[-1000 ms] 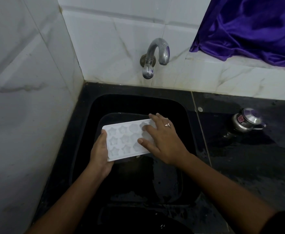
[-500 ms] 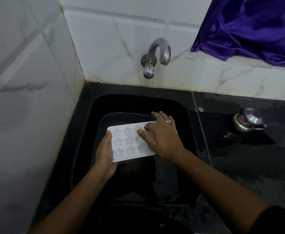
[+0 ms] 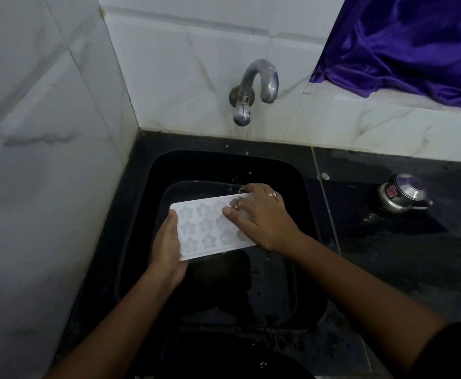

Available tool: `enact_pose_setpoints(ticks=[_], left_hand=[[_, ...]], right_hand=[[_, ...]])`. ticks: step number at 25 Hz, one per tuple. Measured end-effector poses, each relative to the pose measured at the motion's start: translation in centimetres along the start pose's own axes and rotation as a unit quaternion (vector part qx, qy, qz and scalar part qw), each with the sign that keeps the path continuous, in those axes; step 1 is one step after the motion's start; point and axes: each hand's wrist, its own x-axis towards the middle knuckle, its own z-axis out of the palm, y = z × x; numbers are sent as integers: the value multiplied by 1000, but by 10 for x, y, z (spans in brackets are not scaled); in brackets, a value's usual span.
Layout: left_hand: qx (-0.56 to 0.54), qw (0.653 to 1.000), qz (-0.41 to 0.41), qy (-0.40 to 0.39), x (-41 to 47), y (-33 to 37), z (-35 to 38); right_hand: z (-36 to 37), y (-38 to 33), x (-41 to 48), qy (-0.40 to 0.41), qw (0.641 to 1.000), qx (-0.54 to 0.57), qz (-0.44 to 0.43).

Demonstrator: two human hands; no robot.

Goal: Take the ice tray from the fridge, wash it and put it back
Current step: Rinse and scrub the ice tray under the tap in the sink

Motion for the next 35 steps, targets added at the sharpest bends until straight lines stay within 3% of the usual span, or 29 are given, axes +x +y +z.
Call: enact_pose_setpoints(ticks=[5,10,17,35], left_hand=[[-2,1000,-7,4,0,-6,-4],[3,1000,-15,3,-2,-9,0],[-1,1000,-12,4,-1,-7,-5],[-9,1000,-16,6,-2,-20,-1]], right_hand=[[-13,12,2,-62,993,-81,-62],[-9,12,3,-46,982,-172,-70],[-3,14,-7,-31,995,-78,-48],[5,14,-13,-10,996,-88,-28]])
